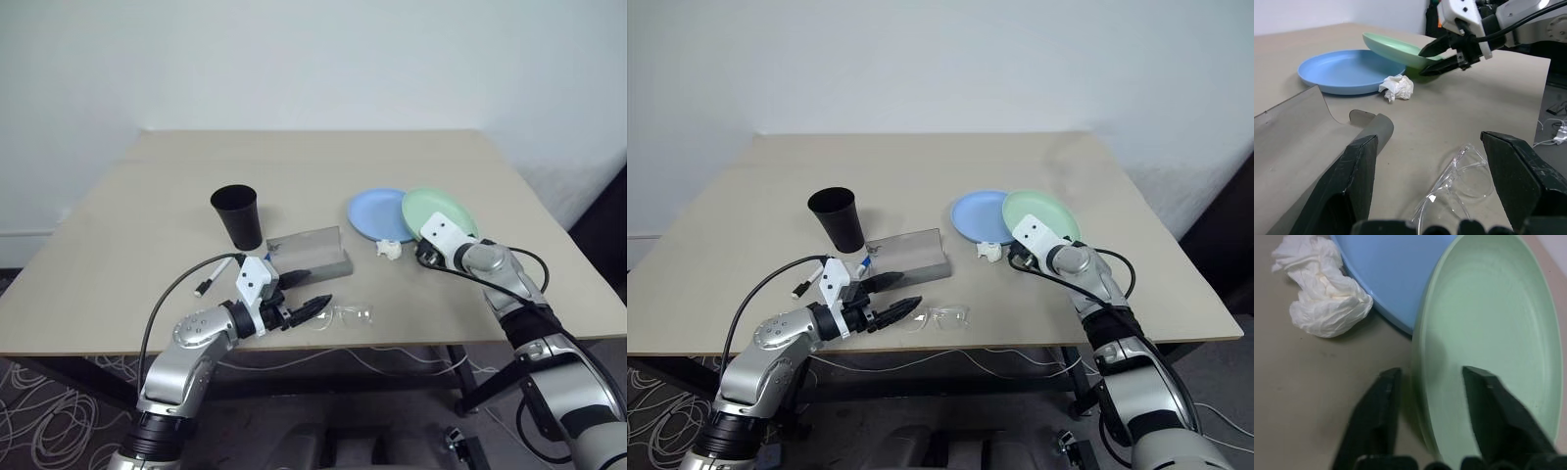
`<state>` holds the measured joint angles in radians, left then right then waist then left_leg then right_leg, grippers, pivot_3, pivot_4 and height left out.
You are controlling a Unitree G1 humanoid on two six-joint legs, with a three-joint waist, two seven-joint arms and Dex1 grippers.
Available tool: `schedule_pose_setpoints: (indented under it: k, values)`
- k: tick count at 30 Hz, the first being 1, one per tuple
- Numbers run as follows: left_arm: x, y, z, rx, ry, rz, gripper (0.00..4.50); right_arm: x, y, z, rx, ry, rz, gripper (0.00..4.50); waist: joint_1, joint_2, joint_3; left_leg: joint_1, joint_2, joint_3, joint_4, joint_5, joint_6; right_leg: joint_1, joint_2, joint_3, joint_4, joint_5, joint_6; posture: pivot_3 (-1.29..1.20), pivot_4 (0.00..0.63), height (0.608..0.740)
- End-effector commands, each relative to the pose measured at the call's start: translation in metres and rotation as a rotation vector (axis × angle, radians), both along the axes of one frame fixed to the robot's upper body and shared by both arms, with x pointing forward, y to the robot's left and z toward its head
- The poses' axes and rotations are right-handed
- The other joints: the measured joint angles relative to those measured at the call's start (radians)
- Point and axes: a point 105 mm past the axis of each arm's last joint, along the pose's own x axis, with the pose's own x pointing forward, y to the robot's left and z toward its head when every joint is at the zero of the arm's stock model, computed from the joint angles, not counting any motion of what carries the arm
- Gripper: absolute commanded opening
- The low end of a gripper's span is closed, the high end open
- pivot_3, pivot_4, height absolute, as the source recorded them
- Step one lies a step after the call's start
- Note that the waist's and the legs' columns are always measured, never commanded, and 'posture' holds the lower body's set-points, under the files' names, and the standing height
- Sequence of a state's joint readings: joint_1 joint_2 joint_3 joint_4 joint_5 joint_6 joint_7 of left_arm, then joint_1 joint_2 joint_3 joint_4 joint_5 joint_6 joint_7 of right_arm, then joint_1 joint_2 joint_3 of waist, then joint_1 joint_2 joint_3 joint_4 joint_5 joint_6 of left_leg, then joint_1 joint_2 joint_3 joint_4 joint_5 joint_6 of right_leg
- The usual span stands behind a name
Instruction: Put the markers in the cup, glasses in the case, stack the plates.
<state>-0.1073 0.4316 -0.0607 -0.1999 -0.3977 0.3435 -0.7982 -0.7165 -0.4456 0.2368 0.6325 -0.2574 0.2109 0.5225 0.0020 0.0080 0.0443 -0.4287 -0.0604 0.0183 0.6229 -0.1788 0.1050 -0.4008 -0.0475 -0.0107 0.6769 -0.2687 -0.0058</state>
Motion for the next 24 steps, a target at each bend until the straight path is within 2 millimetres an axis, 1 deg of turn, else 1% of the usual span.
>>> schedule_pose_setpoints:
  k: [1,2,3,8,10,12,14,15,17,24]
  values:
    - [0.002,-0.003,0.013,-0.013,-0.048,-0.018,3.55,0.009,0.005,0.021,-0.008,-0.074,0.014,0.52,0.000,0.000,0.000,0.000,0.000,0.000,0.000,0.000,0.000,0.000,0.000,0.000,0.000,0.000,0.000,0.00,0.000,0.740]
    - [0.002,-0.003,0.013,-0.013,-0.048,-0.017,3.55,0.010,0.005,0.022,-0.009,-0.078,0.015,0.12,0.000,0.000,0.000,0.000,0.000,0.000,0.000,0.000,0.000,0.000,0.000,0.000,0.000,0.000,0.000,0.00,0.000,0.740]
    - [0.002,-0.003,0.013,-0.013,-0.049,-0.016,3.55,0.010,0.004,0.024,-0.013,-0.087,0.015,0.05,0.000,0.000,0.000,0.000,0.000,0.000,0.000,0.000,0.000,0.000,0.000,0.000,0.000,0.000,0.000,0.00,0.000,0.740]
    - [0.002,-0.002,0.013,-0.012,-0.049,-0.010,3.55,0.013,0.001,0.041,-0.079,-0.185,0.014,0.05,0.000,0.000,0.000,0.000,0.000,0.000,0.000,0.000,0.001,0.000,0.000,0.000,0.000,0.000,0.000,0.00,0.000,0.740]
    - [0.003,-0.002,0.013,-0.012,-0.048,-0.010,3.55,0.014,0.004,0.053,-0.123,-0.268,0.047,0.05,0.000,0.000,0.000,0.000,0.000,0.000,0.000,0.000,0.000,0.000,0.000,0.000,0.000,0.000,0.000,0.00,0.000,0.740]
    - [0.003,-0.003,0.012,-0.013,-0.048,-0.013,3.55,0.013,0.014,0.061,-0.144,-0.329,0.117,0.05,0.000,0.000,0.000,0.000,0.000,0.000,0.000,0.000,0.000,0.000,0.000,0.000,0.000,0.000,0.000,0.00,0.000,0.740]
    - [0.003,-0.004,0.012,-0.014,-0.048,-0.018,3.55,0.011,0.027,0.065,-0.161,-0.361,0.202,0.05,0.000,0.000,0.000,0.000,0.000,0.000,0.000,0.000,0.000,0.000,0.000,0.000,0.000,0.000,0.000,0.00,0.000,0.740]
    - [0.004,-0.005,0.012,-0.014,-0.048,-0.021,3.55,0.011,0.036,0.066,-0.155,-0.362,0.257,0.05,-0.002,0.000,0.000,0.000,0.000,0.000,0.000,0.000,0.000,0.000,0.000,0.000,0.000,0.000,0.000,0.00,0.000,0.740]
    - [0.005,-0.006,0.012,-0.014,-0.049,-0.026,3.55,0.013,0.048,0.069,-0.140,-0.354,0.325,0.05,-0.005,0.000,0.000,0.000,0.000,0.000,0.000,0.000,-0.001,0.000,0.001,0.001,0.000,0.000,0.000,0.00,0.000,0.740]
    - [0.007,-0.007,0.013,-0.014,-0.054,-0.030,3.55,0.023,0.071,0.070,-0.133,-0.305,0.447,0.05,-0.004,0.000,0.000,0.000,0.000,-0.001,0.000,0.003,-0.002,0.000,0.002,0.000,0.001,0.001,0.000,0.00,0.000,0.740]
